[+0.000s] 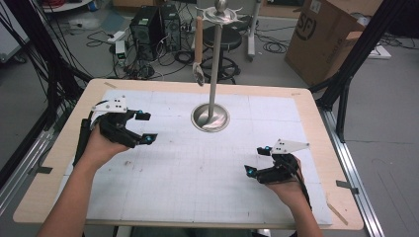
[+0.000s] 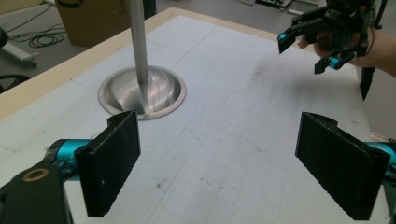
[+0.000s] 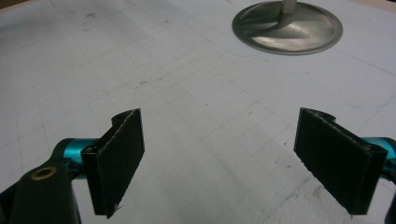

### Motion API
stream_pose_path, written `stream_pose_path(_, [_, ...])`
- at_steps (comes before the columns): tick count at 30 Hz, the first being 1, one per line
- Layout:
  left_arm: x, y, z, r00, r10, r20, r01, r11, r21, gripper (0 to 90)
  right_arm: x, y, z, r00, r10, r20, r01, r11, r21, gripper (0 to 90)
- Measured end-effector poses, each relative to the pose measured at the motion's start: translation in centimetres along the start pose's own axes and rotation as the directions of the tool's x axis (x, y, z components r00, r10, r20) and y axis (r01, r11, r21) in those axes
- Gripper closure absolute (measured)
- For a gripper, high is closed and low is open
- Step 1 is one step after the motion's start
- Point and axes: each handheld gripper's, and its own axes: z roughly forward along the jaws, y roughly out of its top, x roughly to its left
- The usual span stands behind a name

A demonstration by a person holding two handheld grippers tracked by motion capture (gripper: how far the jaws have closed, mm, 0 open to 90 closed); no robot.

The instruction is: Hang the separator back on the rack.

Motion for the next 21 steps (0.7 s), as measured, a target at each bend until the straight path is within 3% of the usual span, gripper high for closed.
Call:
stream_pose_path(13, [-1.5,-1.4,-0.4,0.9997,0.012,-0.023,-0.012,0.9999,0.007,12.0,0.0,0.0,0.1,1.0,0.0,0.006,0.0,1.0,0.003,15.0])
stream_pose_path(18, [-1.8,-2.7,-0.6,0.9992,-0.004,-0.039,0.004,1.0,-0.004,10.8,-0.1,0.0,0.0,0.9999,0.006,0.012,-0.006,1.0,0.002,15.0])
stream_pose_path(21, [-1.8,-3.1,-0.6,0.9988,-0.019,-0.046,0.02,0.9996,0.019,9.1,-0.1,0.0,0.1,0.9999,0.01,0.009,-0.01,1.0,0.001,15.0])
